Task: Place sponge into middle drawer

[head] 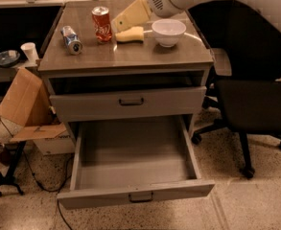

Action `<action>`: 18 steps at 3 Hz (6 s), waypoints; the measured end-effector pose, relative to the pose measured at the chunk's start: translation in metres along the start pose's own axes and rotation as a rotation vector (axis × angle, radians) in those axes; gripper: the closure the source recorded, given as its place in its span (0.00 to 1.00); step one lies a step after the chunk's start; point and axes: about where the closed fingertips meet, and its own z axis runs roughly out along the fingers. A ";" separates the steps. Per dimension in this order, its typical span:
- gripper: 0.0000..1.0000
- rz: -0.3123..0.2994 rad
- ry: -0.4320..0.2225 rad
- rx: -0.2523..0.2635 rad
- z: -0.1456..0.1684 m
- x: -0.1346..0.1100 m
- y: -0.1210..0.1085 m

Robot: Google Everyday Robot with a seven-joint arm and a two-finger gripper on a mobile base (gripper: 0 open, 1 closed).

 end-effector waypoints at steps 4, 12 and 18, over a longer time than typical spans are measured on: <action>0.00 -0.071 0.045 -0.168 0.196 -0.056 -0.013; 0.00 -0.160 0.181 -0.111 0.264 0.025 -0.085; 0.19 0.118 0.232 -0.006 0.300 0.028 -0.083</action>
Offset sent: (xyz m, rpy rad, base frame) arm 0.1646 0.0963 -0.0414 0.0190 0.0427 0.1843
